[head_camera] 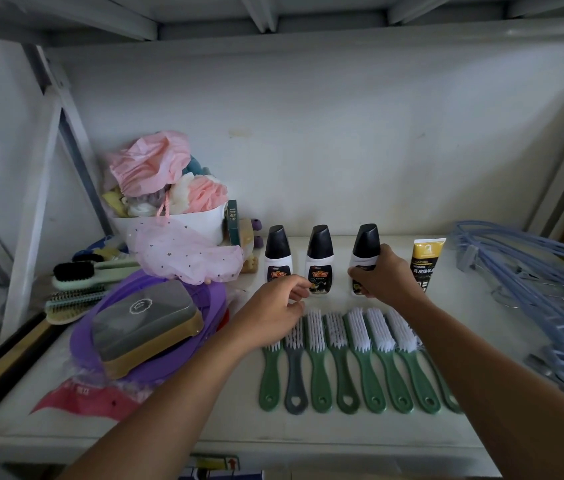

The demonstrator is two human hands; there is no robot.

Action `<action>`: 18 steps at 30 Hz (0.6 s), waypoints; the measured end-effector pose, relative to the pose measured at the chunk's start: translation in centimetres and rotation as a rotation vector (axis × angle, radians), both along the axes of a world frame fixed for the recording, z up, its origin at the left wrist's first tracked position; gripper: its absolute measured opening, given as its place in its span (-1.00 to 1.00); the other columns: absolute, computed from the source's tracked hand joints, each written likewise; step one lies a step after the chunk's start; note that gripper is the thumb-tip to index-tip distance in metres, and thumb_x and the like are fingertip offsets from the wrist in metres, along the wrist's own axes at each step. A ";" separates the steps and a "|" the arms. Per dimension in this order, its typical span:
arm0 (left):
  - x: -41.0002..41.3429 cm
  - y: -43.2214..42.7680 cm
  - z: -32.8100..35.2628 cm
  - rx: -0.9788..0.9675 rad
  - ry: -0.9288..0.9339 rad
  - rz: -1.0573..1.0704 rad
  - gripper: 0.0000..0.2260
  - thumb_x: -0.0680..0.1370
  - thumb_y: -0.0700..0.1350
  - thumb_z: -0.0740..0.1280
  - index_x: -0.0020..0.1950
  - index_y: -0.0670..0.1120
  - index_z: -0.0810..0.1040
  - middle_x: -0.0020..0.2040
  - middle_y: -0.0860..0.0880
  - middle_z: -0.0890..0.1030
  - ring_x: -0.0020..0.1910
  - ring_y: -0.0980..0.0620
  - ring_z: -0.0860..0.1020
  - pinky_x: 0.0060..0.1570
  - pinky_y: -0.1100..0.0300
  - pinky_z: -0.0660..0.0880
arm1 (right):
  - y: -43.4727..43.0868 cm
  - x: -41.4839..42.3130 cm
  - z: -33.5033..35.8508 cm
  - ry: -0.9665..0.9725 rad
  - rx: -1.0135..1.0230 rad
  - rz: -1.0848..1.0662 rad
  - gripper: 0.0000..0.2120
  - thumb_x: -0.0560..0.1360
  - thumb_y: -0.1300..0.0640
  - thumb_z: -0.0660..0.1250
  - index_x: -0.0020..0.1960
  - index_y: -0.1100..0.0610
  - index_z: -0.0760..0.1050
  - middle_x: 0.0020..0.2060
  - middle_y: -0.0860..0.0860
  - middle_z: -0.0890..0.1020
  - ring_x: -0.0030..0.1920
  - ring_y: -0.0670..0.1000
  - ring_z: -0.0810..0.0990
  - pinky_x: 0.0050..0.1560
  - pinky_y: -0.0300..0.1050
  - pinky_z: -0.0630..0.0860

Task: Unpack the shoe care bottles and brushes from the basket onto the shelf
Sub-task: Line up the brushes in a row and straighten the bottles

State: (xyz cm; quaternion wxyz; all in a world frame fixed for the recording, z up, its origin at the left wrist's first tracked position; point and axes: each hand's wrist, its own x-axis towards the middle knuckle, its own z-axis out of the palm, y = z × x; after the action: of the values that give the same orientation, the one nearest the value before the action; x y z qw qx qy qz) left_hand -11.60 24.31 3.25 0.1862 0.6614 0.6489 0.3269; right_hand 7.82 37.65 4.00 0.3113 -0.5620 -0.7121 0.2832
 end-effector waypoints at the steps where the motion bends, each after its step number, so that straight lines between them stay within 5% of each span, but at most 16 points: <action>1: 0.0 0.0 0.1 -0.002 0.003 0.000 -0.67 0.61 -0.25 0.28 0.38 -0.08 0.50 0.18 0.05 0.61 0.17 0.15 0.56 0.09 0.46 0.42 | 0.0 0.0 0.0 -0.003 0.001 0.001 -0.59 0.42 0.02 0.45 0.15 0.15 0.41 -0.05 0.13 0.62 -0.17 0.16 0.68 -0.09 0.14 0.67; 9: 0.1 0.0 0.2 -0.011 0.017 -0.004 -0.66 0.62 -0.23 0.27 0.40 -0.07 0.48 0.21 0.05 0.60 0.19 0.13 0.55 0.23 0.24 0.48 | 0.1 0.4 0.1 -0.016 -0.003 0.019 -0.57 0.43 0.02 0.46 0.18 0.14 0.39 -0.03 0.12 0.63 -0.16 0.16 0.68 -0.10 0.10 0.66; 14: 0.2 -0.2 0.5 -0.011 0.012 -0.003 -0.66 0.62 -0.23 0.26 0.40 -0.07 0.48 0.21 0.05 0.59 0.20 0.13 0.54 0.18 0.33 0.44 | -0.2 1.2 0.6 -0.028 0.018 0.040 -0.56 0.45 0.05 0.44 0.24 0.15 0.38 -0.04 0.11 0.65 -0.23 0.11 0.68 -0.25 -0.04 0.61; 18: 0.6 -0.5 1.0 -0.002 0.010 -0.001 -0.67 0.62 -0.23 0.27 0.38 -0.06 0.48 0.20 0.05 0.59 0.19 0.13 0.55 0.11 0.40 0.42 | -0.7 1.8 1.6 -0.027 0.046 0.044 -0.47 0.42 0.02 0.44 0.32 0.13 0.37 -0.05 0.07 0.68 -0.21 0.09 0.69 -0.10 0.06 0.64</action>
State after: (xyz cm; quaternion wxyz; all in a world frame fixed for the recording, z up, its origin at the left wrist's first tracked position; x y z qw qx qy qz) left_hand -11.01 23.79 4.20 0.1839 0.6630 0.6498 0.3229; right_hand 9.64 36.90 5.57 0.3080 -0.5426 -0.7348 0.2661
